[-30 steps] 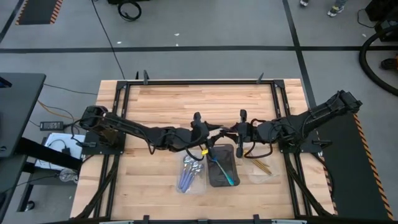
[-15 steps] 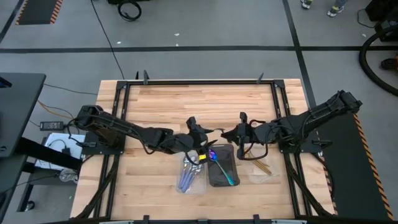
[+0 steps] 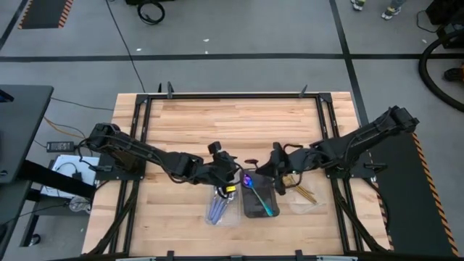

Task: Sort silverware by color (type)
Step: Put the blue spoon into the black bin

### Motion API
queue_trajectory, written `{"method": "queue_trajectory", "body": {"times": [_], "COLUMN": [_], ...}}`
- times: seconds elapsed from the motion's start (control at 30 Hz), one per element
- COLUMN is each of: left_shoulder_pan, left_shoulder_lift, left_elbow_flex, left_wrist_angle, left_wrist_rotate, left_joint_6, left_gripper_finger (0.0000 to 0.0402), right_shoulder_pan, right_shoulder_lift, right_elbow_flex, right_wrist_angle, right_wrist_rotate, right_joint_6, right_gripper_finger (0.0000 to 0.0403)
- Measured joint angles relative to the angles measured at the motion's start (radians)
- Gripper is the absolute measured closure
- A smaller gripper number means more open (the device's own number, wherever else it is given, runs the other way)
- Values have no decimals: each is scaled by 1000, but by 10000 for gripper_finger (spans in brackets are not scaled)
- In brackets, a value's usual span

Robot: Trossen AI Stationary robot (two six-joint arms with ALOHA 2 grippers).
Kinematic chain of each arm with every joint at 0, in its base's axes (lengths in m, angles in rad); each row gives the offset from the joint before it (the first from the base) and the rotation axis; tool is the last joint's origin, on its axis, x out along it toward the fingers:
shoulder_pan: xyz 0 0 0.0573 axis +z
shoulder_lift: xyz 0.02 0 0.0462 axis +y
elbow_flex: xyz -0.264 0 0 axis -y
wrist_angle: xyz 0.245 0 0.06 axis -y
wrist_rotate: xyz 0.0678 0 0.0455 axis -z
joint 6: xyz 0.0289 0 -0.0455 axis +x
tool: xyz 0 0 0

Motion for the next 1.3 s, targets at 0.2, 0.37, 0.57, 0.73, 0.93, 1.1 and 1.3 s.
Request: {"method": "queue_trajectory", "body": {"times": [0.2, 0.37, 0.57, 0.73, 0.93, 1.1, 1.3], "left_shoulder_pan": [-4, 13, 19, 15, 27, 63, 75], "left_shoulder_lift": [0, -5, -33, -55, -60, -60, -60], "left_elbow_flex": [-7, -8, -7, -8, -8, -8, -8], "left_wrist_angle": [-15, -84, -193, -271, -339, -427, -430], "left_wrist_rotate": [-45, -39, -57, -66, -56, -19, 39], "left_joint_6": [80, 119, 119, 182, 269, 280, 300], "left_gripper_finger": [219, 219, 219, 219, 219, 219, 219], "right_shoulder_pan": [0, 7, 32, 47, 67, 69, 66], "right_shoulder_lift": [90, 130, 147, 151, 201, 265, 319], "right_elbow_flex": [0, 0, 0, 0, 0, 0, 0], "right_wrist_angle": [7, 3, -20, -19, -36, -43, -50], "right_wrist_rotate": [-49, -68, -63, -20, -2, -58, -104], "right_joint_6": [53, 109, 198, 298, 435, 549, 633], "right_gripper_finger": [389, 389, 389, 390, 390, 390, 390]}}
